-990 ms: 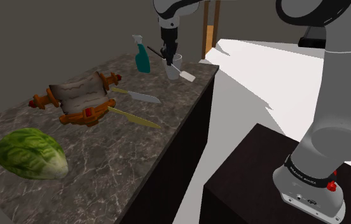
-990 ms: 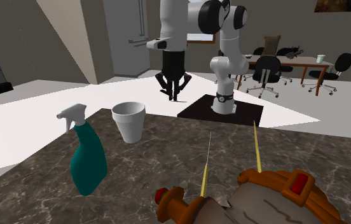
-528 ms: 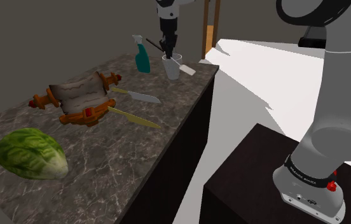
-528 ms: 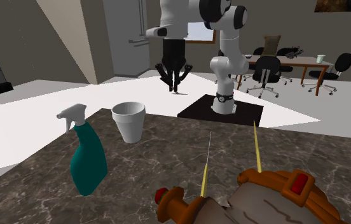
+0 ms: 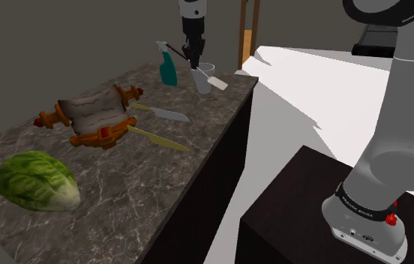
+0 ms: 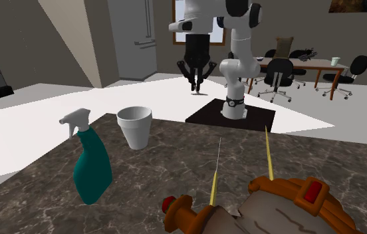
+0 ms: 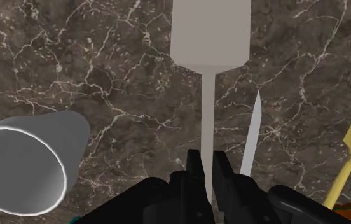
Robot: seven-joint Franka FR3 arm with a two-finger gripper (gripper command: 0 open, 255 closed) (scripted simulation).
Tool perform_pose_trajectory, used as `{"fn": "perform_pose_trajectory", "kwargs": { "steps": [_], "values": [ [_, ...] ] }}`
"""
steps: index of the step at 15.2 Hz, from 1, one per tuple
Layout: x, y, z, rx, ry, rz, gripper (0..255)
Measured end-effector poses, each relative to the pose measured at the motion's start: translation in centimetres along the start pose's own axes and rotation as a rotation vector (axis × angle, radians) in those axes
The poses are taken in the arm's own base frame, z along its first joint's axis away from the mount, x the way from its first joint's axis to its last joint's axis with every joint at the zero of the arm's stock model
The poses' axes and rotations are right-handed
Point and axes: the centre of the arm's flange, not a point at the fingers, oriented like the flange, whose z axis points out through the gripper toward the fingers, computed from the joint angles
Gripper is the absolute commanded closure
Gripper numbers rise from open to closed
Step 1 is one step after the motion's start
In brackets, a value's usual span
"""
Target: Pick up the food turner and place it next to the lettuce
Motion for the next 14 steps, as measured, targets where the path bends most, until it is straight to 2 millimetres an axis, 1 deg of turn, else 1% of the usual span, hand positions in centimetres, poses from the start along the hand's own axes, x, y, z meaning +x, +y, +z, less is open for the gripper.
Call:
{"fn": "perform_pose_trajectory", "kwargs": {
  "steps": [4, 6, 8, 10, 12, 13, 14],
  "values": [
    [-0.7, -5.3, 0.1, 0.0, 0.0, 0.0, 255],
    [-1.2, -7.6, 0.1, 0.0, 0.0, 0.0, 255],
    [-2.0, -10.7, -0.2, 0.0, 0.0, 0.0, 255],
    [-2.2, -13.4, -0.1, 0.0, 0.0, 0.0, 255],
    [-2.3, -15.8, -0.3, 0.0, -0.001, 0.0, 255],
    [-2.9, -16.9, -0.3, 0.0, -0.001, 0.0, 255],
    [-2.9, -18.2, -0.3, 0.0, 0.0, 0.0, 255]
  ]
}}
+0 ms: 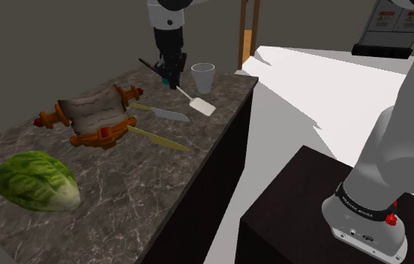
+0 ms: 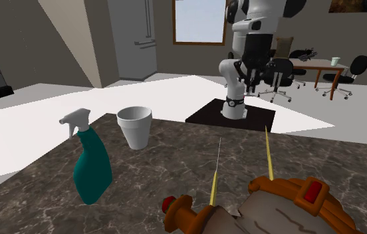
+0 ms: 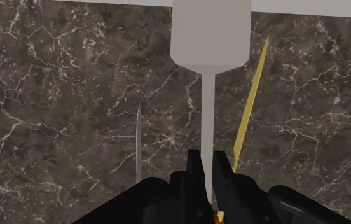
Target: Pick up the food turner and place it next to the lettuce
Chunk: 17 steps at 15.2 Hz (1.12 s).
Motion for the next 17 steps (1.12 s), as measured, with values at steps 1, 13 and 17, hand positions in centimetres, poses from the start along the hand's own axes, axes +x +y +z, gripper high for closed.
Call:
{"fn": "perform_pose_trajectory", "kwargs": {
  "steps": [1, 13, 17],
  "values": [
    [-0.2, -1.2, 0.1, 0.0, 0.0, 0.0, 255],
    [-2.7, -17.2, -0.1, 0.0, 0.0, 0.0, 255],
    [-3.7, -22.7, -0.4, 0.0, 0.0, 0.0, 255]
  ]
}}
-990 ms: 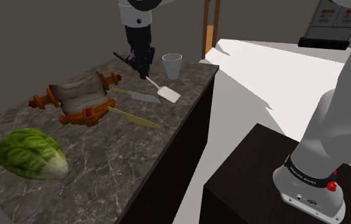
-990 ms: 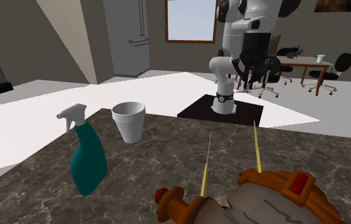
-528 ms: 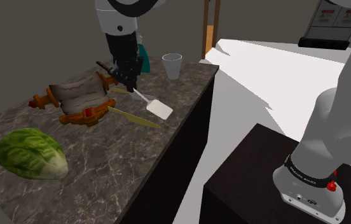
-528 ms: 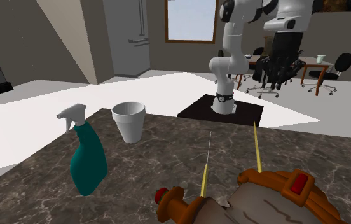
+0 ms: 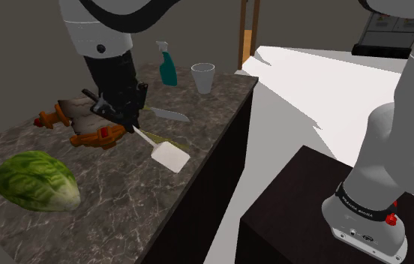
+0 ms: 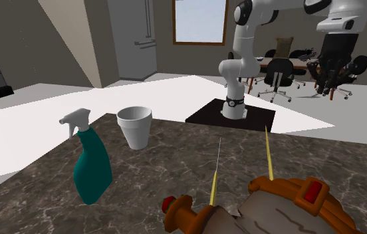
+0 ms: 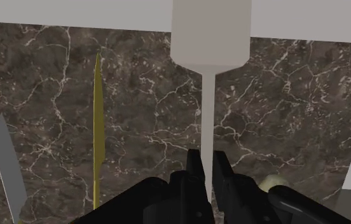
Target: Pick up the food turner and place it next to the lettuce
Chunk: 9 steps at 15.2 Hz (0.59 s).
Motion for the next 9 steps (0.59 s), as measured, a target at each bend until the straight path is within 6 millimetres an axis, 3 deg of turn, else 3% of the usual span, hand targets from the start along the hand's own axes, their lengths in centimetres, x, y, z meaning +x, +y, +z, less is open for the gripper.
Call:
{"fn": "perform_pose_trajectory", "kwargs": {
  "steps": [4, 9],
  "values": [
    [-0.4, -5.2, -0.1, 0.0, 0.0, 0.0, 255],
    [-1.0, -6.4, 2.3, 0.0, 0.0, 0.002, 255]
  ]
}}
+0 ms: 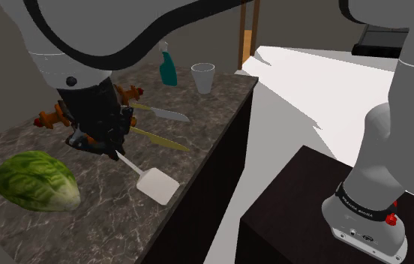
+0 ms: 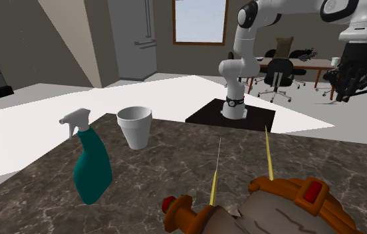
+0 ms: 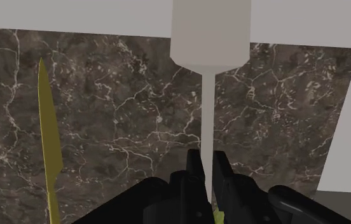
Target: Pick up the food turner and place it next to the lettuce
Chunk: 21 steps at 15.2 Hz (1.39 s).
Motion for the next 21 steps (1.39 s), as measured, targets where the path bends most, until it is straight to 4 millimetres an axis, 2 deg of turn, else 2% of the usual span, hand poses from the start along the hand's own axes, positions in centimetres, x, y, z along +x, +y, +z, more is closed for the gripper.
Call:
{"fn": "perform_pose_trajectory", "kwargs": {
  "steps": [21],
  "values": [
    [-0.8, -0.2, 10.9, 0.0, 0.0, 0.001, 255]
  ]
}}
